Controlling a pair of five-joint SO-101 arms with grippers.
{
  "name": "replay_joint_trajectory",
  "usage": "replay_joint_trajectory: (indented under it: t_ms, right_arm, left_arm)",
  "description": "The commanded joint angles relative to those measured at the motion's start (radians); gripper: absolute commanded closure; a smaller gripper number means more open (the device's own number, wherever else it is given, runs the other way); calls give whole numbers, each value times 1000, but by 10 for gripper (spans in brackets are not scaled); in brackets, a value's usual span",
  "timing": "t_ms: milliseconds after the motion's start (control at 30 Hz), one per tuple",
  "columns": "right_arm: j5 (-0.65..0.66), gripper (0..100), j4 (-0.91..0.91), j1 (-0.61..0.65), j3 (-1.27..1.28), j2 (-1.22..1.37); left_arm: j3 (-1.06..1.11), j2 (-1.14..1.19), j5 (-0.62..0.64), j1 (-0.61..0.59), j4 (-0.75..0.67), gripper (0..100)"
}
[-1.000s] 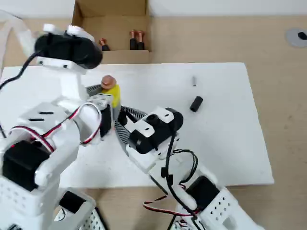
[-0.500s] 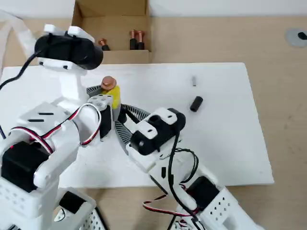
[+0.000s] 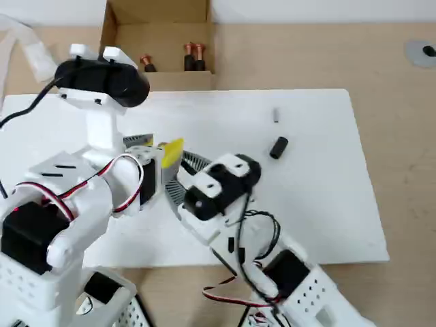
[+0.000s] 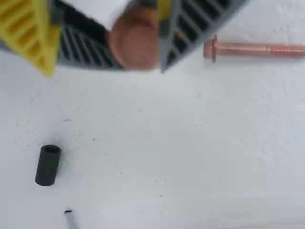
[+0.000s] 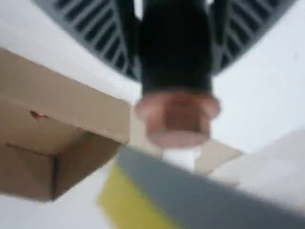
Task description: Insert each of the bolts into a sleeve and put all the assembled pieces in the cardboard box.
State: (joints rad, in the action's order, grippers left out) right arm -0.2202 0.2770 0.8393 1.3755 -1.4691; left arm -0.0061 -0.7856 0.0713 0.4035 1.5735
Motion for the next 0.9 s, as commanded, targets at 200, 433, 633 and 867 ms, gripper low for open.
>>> replay_joint_trajectory:
  t_ms: [200,433,633,867]
  right_arm:
    - [-57,989,-26,-87,-27,7]
    - [-66,989,92,-234,-346,346]
    - [-40,989,86,-280,-702,748]
    - [-12,989,87,-315,-1159,1274]
  left_arm:
    - [-187,-2,-17,-3,92,798]
    - [-153,48,-126,-219,87,992]
    - [-87,81,-175,-341,87,995]
    - [29,71,-265,-347,87,995]
